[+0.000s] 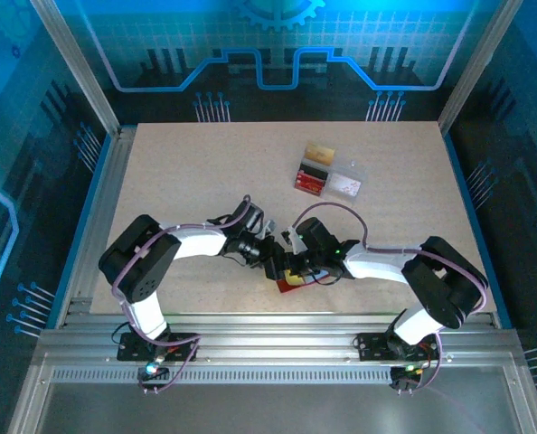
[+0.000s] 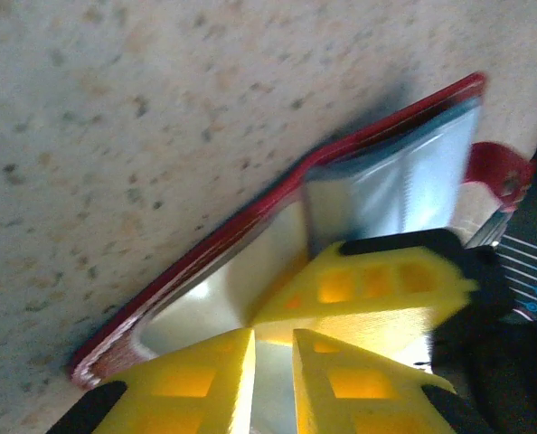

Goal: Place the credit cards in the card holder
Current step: Flip over the card slot in the card holder.

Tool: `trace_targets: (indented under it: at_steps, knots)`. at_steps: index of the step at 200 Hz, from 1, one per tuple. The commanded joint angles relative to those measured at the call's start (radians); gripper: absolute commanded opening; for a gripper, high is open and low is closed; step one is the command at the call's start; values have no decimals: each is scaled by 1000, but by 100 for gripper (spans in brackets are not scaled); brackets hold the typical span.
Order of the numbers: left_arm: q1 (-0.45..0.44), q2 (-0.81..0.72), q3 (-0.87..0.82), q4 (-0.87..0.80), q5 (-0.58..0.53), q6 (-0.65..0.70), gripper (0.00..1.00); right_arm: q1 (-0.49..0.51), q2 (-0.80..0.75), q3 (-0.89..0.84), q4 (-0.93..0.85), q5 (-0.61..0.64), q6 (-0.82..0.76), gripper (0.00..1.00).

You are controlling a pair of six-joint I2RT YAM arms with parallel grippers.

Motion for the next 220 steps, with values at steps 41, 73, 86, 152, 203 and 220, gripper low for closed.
trace_targets:
  at_steps: [41,73,86,152,203,220]
  knots:
    - [-21,86,-36,10,10,22,18,-22,-57,22,-74,39,-13,94]
    - [-21,104,-40,-2,-8,54,18,-25,-106,79,-220,144,-71,92]
    - [-21,107,-34,-14,-10,69,18,-26,-125,104,-292,203,-98,88]
    - [-20,110,9,-83,-42,129,19,-39,-93,176,-490,428,-160,52]
    - [-19,115,21,-102,-56,147,20,-58,-22,196,-514,500,-184,45]
    - [-19,118,24,-102,-54,145,20,-59,11,206,-518,513,-185,44]
